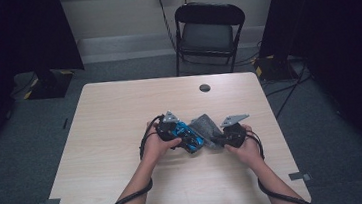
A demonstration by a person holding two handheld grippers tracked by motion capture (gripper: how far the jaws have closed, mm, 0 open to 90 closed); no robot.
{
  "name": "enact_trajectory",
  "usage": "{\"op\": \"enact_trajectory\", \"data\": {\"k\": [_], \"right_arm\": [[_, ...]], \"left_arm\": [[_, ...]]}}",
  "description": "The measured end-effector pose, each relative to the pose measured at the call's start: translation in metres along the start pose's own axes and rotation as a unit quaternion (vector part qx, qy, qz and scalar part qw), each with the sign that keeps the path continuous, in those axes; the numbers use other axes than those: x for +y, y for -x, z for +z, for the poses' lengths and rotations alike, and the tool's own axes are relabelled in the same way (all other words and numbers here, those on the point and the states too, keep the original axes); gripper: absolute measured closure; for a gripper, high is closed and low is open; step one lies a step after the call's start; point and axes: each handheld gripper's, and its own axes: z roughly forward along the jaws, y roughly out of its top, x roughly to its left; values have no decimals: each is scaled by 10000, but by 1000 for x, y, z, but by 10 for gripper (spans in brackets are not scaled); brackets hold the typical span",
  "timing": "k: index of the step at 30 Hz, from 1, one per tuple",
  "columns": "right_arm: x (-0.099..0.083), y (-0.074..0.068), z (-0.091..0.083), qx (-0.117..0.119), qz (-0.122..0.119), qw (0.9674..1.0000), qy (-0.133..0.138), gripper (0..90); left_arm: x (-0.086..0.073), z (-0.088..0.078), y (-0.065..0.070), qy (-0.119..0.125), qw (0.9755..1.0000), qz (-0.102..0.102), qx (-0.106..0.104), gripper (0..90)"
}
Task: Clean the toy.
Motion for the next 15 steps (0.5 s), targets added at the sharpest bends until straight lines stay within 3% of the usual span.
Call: {"op": "enact_trajectory", "data": {"k": [15], "right_arm": [[-15, -3, -15, 92, 1, 9999, 40, 831]], "left_arm": [[1, 0, 0, -35, 10000, 12, -2, 120]]}}
